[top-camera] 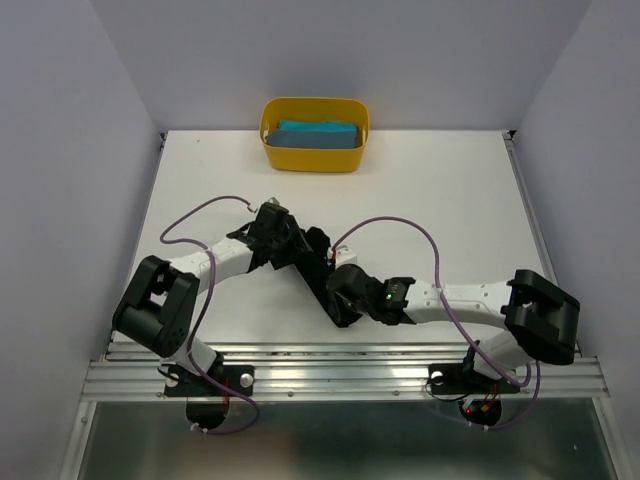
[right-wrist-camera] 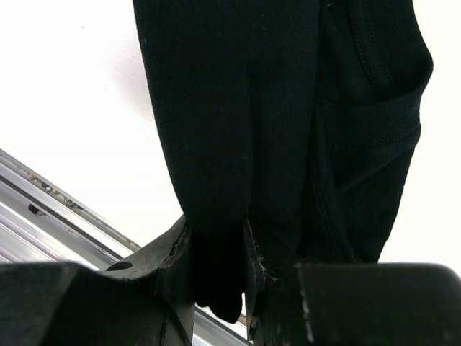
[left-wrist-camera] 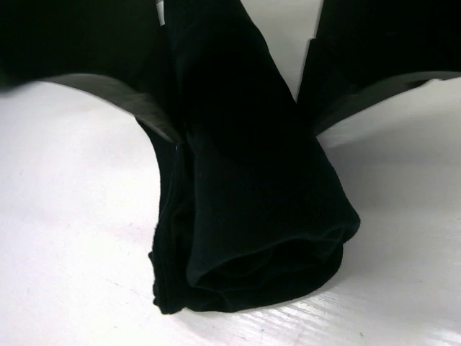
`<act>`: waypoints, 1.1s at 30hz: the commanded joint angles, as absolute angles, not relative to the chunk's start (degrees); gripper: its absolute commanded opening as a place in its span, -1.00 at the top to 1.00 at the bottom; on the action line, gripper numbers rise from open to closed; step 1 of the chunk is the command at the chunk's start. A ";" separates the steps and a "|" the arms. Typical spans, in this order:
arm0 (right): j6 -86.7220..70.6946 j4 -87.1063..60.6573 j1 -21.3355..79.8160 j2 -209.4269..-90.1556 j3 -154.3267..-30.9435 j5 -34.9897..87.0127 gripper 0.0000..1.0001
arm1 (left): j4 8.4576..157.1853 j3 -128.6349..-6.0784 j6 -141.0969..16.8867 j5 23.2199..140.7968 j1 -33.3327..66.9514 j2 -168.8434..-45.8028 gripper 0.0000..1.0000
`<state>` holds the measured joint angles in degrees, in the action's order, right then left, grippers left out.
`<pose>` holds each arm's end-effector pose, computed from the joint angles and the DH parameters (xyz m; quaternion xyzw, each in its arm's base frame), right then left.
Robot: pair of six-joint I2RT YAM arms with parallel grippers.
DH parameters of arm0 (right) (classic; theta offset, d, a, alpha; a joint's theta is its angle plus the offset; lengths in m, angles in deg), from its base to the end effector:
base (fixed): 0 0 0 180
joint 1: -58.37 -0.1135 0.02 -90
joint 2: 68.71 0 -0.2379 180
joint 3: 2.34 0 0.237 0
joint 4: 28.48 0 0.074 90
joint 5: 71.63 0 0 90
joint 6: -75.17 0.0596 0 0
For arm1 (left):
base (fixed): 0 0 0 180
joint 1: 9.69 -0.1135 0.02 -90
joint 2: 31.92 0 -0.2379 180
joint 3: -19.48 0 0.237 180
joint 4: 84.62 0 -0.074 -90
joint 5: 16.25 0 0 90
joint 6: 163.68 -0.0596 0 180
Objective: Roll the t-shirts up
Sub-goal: Roll the T-shirt to the center of the board.
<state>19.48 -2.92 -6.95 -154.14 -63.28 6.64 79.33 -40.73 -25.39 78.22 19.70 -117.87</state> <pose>0.1370 0.2691 0.1509 -0.2163 0.9102 0.1976 0.2926 0.2732 -0.1592 0.1590 -0.1340 0.9023 -0.2837 0.2955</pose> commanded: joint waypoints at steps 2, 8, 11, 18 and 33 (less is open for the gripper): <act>20.33 -5.30 -7.02 -152.65 -62.27 8.35 0.99 | 83.18 -41.33 -25.08 78.41 19.66 -119.10 -0.15; 18.14 -1.89 -7.02 -152.56 -63.40 3.96 0.87 | 81.95 -41.50 -25.87 79.02 19.67 -119.28 1.00; 16.82 1.99 -7.02 -152.91 -65.86 -0.69 0.22 | 80.81 -42.64 -26.49 79.46 19.67 -119.46 1.00; 11.63 10.51 -8.95 -152.64 -71.57 -11.05 -0.78 | 72.55 -46.60 -27.28 78.58 19.66 -120.60 1.00; 9.52 16.16 -21.35 -164.24 -82.13 -25.23 -0.87 | 65.07 -50.56 -25.61 75.24 19.67 -120.07 1.00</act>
